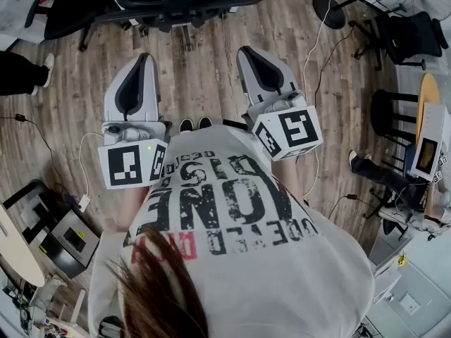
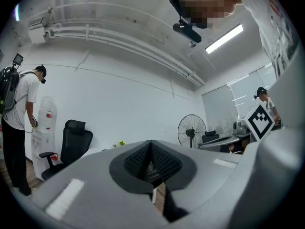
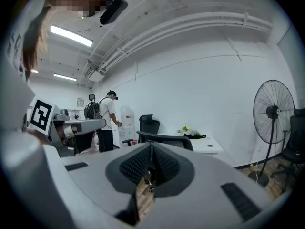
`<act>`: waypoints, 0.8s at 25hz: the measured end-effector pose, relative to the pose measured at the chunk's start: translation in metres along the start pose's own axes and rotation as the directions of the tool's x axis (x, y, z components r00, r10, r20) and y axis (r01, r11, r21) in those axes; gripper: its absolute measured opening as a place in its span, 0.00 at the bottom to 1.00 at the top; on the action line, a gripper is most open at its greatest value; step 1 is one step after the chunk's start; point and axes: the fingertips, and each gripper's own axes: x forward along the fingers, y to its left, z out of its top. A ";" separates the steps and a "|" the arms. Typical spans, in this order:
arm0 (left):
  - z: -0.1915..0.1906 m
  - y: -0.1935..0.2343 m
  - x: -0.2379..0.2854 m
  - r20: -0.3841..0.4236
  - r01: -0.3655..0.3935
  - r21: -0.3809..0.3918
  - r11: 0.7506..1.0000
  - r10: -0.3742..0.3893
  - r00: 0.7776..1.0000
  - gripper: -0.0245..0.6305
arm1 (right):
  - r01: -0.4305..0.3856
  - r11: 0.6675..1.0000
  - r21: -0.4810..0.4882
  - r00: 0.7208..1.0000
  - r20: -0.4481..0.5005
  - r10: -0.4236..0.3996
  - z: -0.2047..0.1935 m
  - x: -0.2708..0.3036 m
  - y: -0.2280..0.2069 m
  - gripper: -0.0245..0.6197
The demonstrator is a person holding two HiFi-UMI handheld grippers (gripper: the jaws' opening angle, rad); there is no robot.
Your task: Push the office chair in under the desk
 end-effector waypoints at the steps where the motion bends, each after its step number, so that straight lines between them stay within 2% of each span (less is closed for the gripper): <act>1: 0.000 0.001 0.000 0.000 0.000 0.000 1.000 0.000 1.000 0.06 | 0.001 1.000 0.001 1.000 0.000 -0.001 0.000 0.001 0.000 0.08; 20: -0.002 0.002 0.002 -0.010 0.017 -0.001 1.000 -0.017 1.000 0.06 | -0.008 1.000 0.005 1.000 -0.012 0.008 0.000 0.005 0.003 0.08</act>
